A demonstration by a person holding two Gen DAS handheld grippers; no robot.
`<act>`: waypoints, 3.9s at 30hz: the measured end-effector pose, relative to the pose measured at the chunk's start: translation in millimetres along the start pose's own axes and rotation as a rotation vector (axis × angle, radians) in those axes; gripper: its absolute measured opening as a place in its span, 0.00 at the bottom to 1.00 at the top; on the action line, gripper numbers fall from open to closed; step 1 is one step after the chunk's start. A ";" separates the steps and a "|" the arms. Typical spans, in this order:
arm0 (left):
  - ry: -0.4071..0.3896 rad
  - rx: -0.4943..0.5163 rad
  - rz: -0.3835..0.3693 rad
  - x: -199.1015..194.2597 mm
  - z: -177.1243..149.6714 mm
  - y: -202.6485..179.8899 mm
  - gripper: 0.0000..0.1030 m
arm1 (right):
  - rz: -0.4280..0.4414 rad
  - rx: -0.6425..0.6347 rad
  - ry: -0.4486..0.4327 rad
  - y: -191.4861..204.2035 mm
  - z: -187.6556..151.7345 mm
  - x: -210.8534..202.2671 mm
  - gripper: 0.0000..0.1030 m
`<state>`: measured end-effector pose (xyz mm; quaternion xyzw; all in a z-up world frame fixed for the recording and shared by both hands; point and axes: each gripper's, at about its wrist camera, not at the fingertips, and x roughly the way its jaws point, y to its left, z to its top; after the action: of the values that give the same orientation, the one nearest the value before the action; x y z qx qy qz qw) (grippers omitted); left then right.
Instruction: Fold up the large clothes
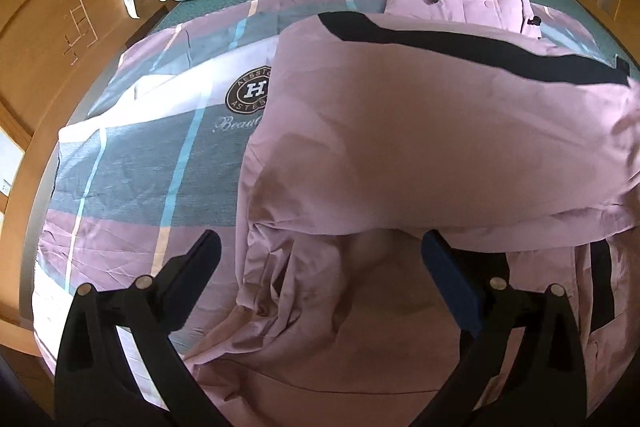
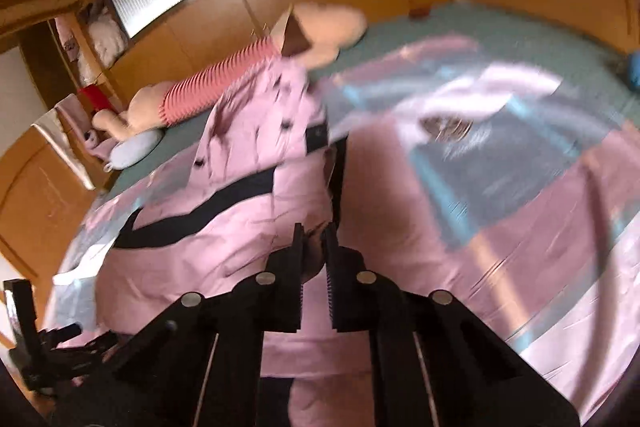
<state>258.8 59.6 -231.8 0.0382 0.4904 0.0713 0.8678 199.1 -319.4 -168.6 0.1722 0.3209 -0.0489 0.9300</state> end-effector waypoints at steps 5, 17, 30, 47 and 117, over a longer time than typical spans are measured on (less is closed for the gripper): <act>0.010 -0.001 -0.004 3.0 -0.6 -0.1 0.98 | -0.111 -0.029 0.002 -11.4 1.7 3.3 0.00; 0.012 0.019 0.001 3.7 -1.0 -7.3 0.98 | 0.000 -0.058 0.204 10.6 -29.5 36.2 0.72; 0.021 0.020 -0.004 1.6 -1.3 -8.1 0.98 | 0.042 0.105 0.204 -17.2 -32.8 42.5 0.14; 0.035 0.033 0.005 5.8 -3.1 -11.1 0.98 | 0.149 0.011 0.251 8.3 -47.5 51.1 0.16; 0.031 0.050 -0.005 2.7 -3.0 -23.0 0.98 | -0.308 -0.452 0.249 53.3 -75.0 68.9 0.87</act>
<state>259.6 37.3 -238.8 0.0574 0.5054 0.0576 0.8590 220.7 -241.8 -250.6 -0.0854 0.4576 -0.0951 0.8799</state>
